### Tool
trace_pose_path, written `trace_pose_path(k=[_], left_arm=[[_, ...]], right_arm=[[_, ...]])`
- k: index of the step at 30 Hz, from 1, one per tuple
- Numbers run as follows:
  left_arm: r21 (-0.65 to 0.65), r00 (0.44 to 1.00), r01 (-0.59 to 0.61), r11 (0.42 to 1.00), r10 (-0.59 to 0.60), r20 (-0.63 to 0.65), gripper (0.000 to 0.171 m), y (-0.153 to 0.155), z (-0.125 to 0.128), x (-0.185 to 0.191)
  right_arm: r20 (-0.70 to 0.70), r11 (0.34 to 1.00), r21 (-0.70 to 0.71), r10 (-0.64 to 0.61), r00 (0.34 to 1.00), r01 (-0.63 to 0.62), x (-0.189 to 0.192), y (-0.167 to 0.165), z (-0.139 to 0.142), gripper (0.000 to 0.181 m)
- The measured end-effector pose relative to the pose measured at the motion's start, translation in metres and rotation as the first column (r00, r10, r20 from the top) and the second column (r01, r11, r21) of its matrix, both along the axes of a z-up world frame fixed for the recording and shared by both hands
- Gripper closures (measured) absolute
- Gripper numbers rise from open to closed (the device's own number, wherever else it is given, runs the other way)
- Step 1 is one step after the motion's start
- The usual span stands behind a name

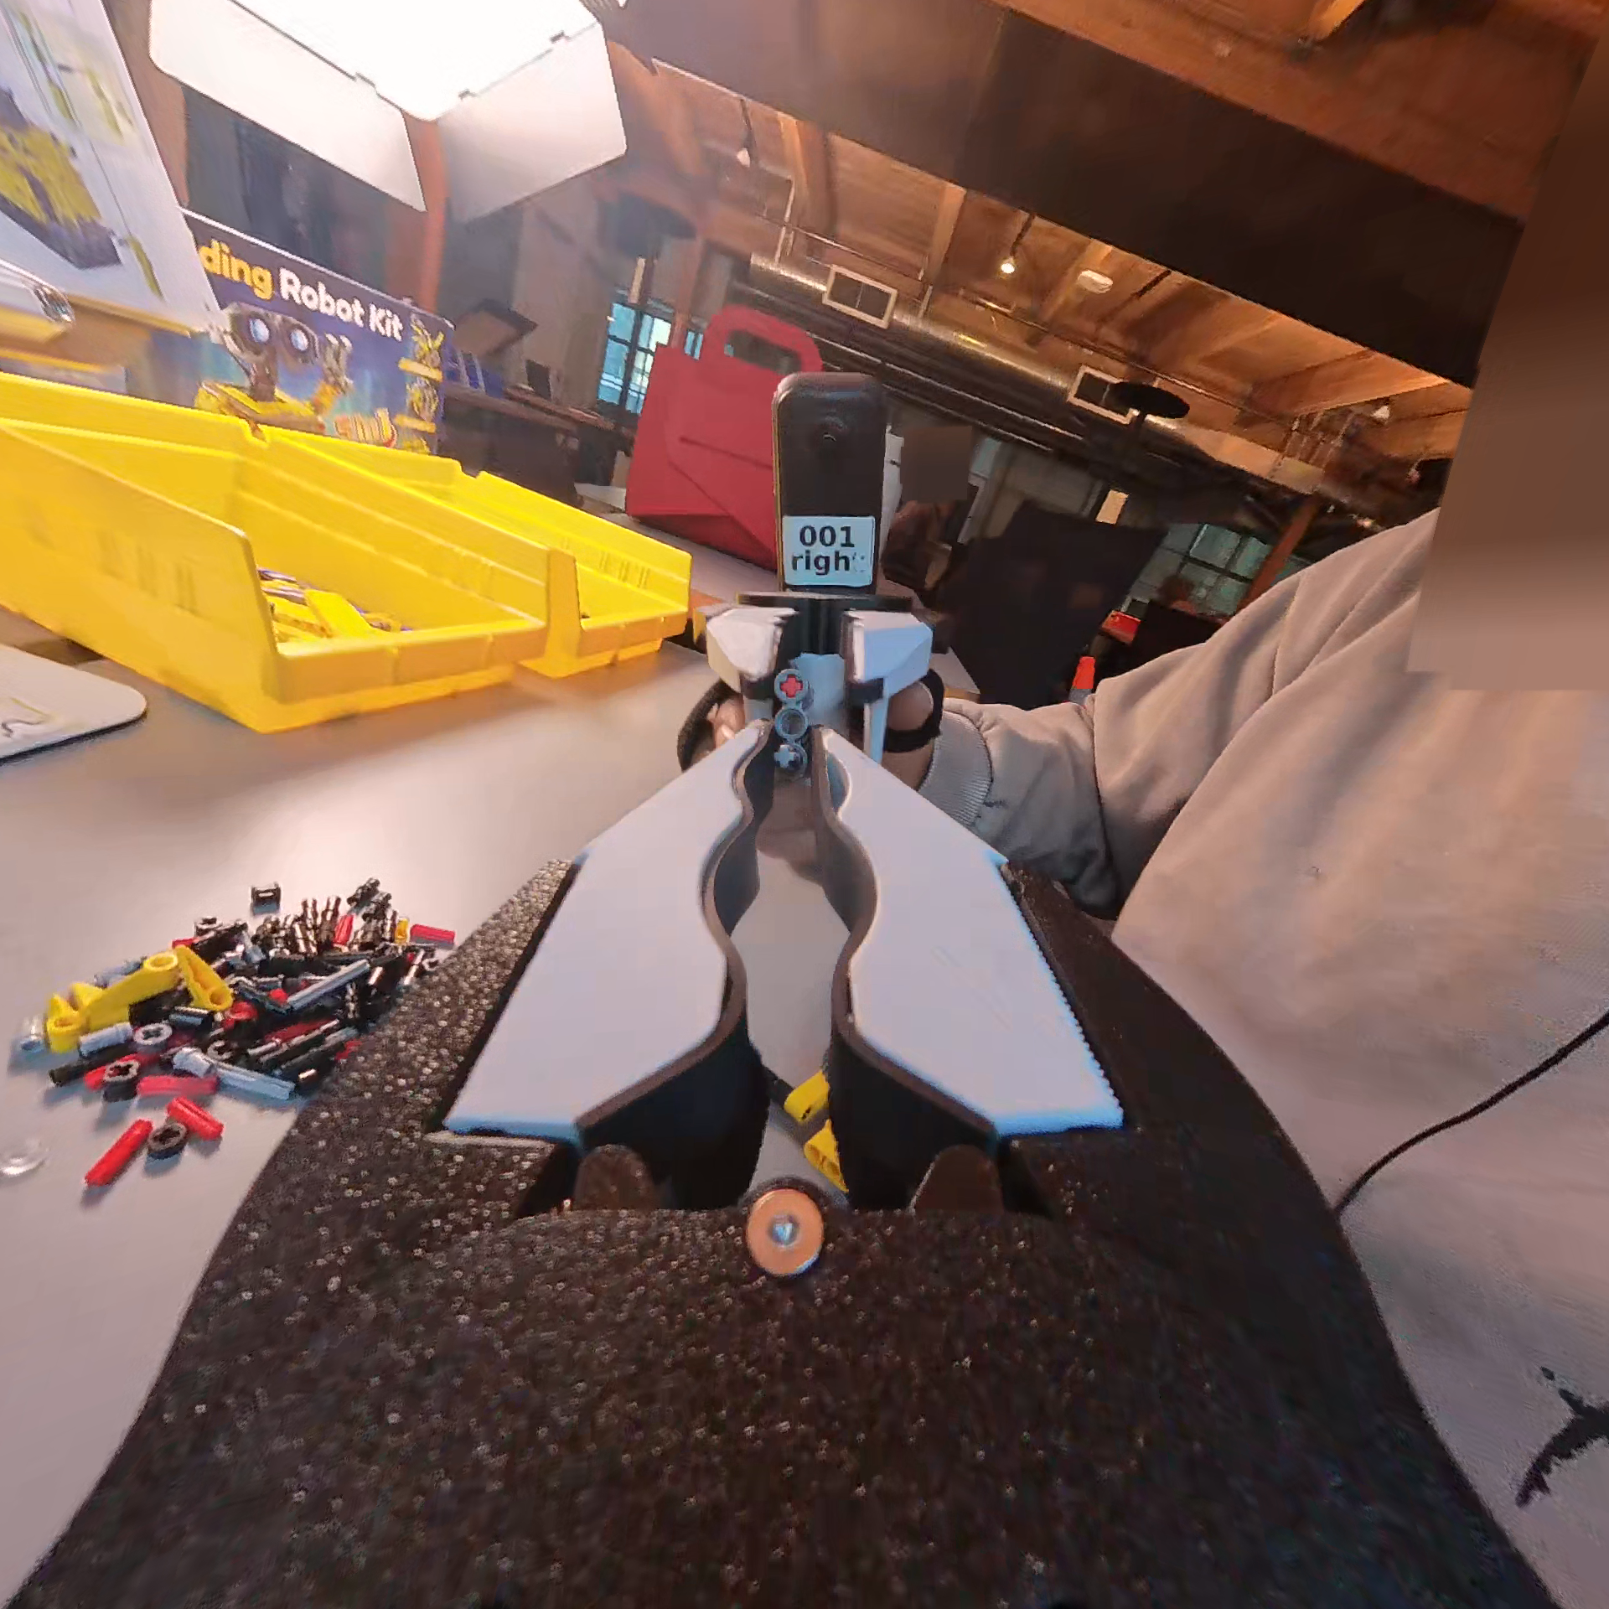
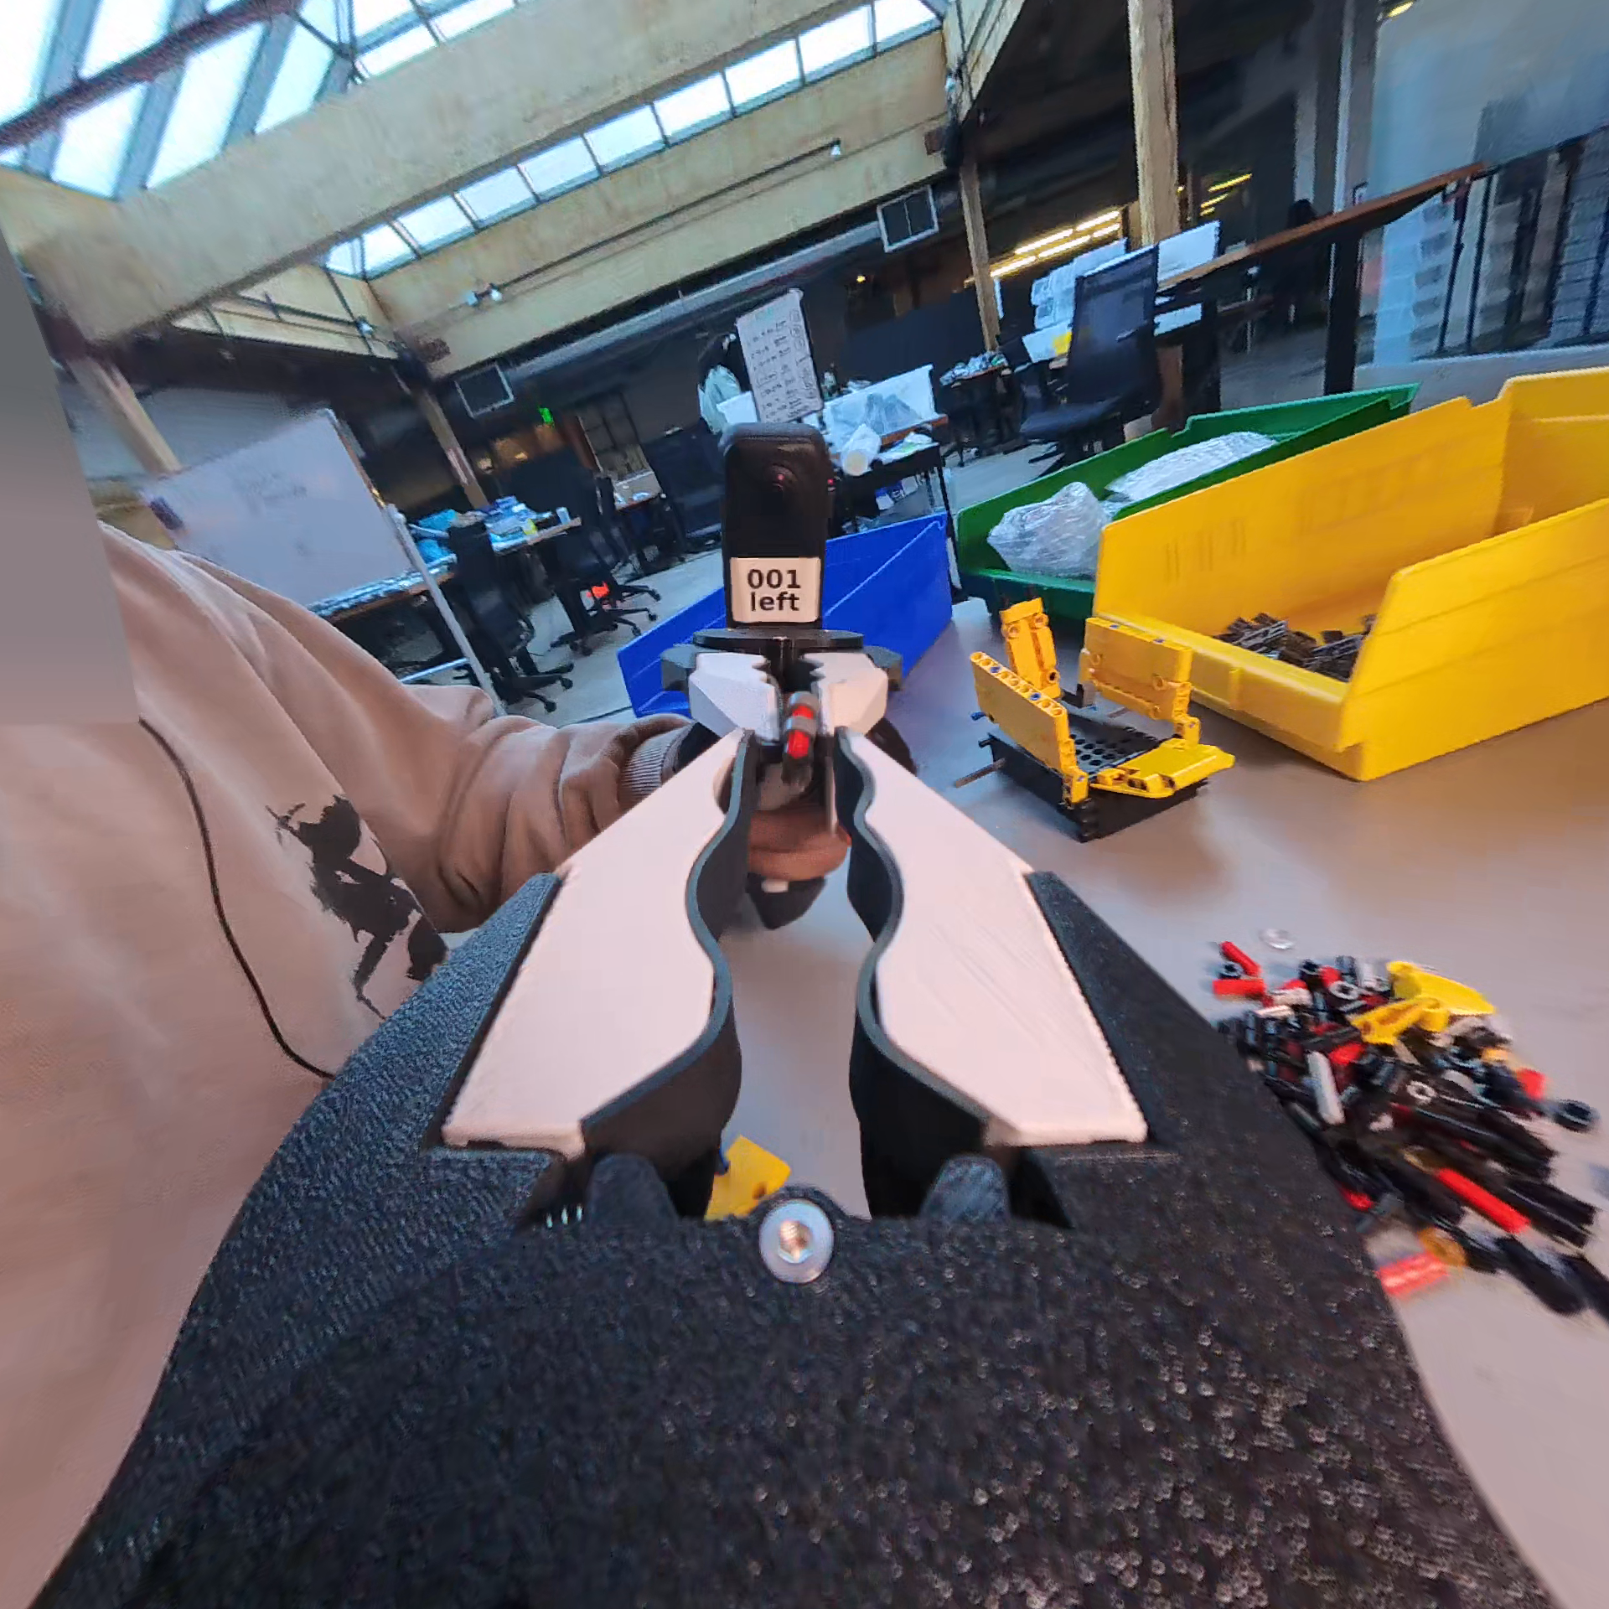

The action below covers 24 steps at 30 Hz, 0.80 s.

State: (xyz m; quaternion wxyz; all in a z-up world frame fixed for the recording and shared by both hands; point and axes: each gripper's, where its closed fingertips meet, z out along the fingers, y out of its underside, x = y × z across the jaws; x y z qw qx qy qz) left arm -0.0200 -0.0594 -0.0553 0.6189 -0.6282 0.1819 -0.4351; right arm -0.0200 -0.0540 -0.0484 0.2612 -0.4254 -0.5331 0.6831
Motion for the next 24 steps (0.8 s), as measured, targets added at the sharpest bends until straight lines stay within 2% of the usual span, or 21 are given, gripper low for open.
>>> trace_pose_path(k=[4,8,13,18,24], left_arm=[[0.047,1.000,-0.017,0.999,0.017,-0.001,0.166,-0.003,0.006,0.003],[0.040,0.998,-0.032,0.999,0.035,-0.054,0.165,-0.001,0.000,0.004],[-0.047,0.990,0.086,0.995,-0.091,-0.111,0.159,-0.010,-0.015,0.012],[-0.105,0.972,0.138,0.985,-0.155,-0.177,0.166,-0.015,-0.028,0.020],[-0.046,0.978,0.126,0.991,-0.132,-0.164,0.166,-0.014,-0.021,0.022]], right_arm=[[-0.019,1.000,-0.016,0.019,1.000,-0.019,-0.004,-0.009,0.002,0.173],[-0.004,0.999,-0.021,0.024,1.000,-0.024,-0.004,-0.006,-0.003,0.174],[0.087,0.989,0.117,0.082,0.993,-0.092,0.002,-0.011,-0.018,0.175],[0.163,0.961,0.202,0.158,0.974,-0.190,0.011,-0.019,-0.031,0.175],[0.091,0.963,0.208,0.152,0.984,-0.168,0.014,-0.019,-0.024,0.174]])
